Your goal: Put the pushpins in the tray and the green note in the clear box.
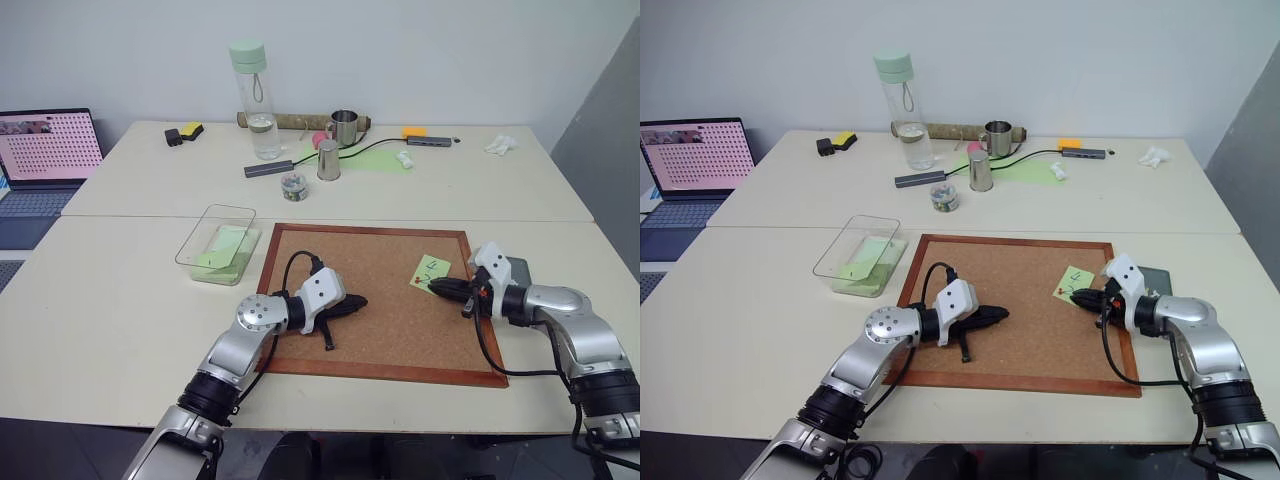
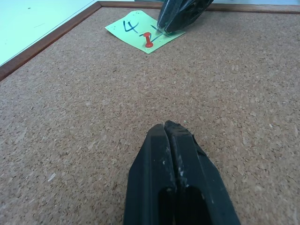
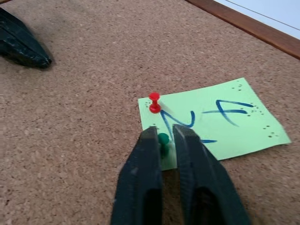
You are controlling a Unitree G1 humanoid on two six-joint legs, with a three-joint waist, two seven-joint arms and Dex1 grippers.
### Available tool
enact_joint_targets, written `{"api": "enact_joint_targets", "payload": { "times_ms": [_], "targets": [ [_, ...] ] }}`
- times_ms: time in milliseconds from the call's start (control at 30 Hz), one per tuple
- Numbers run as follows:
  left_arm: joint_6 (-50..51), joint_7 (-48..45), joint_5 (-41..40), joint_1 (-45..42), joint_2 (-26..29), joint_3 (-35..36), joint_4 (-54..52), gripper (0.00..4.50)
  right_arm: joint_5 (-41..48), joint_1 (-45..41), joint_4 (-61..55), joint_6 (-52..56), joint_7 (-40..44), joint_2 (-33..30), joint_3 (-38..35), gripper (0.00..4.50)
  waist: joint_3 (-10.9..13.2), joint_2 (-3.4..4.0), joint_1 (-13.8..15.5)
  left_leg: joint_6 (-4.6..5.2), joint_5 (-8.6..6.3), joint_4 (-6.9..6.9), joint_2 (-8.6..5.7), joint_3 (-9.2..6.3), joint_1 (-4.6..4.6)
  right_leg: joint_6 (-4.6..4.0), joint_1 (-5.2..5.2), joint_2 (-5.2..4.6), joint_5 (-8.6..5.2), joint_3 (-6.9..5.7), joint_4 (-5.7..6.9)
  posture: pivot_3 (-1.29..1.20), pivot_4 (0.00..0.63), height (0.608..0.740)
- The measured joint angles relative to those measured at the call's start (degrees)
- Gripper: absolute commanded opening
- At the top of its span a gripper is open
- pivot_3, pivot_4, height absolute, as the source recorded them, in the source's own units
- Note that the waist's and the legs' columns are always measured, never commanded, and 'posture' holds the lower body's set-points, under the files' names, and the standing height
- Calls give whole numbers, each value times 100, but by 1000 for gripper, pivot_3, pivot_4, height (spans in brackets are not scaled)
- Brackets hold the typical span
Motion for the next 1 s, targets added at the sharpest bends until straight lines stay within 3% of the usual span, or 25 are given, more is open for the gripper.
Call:
{"api": "enact_joint_targets", "payload": {
  "times_ms": [500,1000],
  "targets": [
    [-6,-3,0,3,2,-5,-11,0,746,179,-254,1032,-439,350,-555,5,1,1,-1,0,0,0,0,-1,-4,0,-5,0,0,0,0,0,150,740],
    [2,2,6,18,9,-9,-19,0,1375,89,-734,1397,-737,411,-1054,5,0,0,-5,0,0,-1,0,-2,-4,0,-4,0,0,-1,0,0,150,740]
  ]
}}
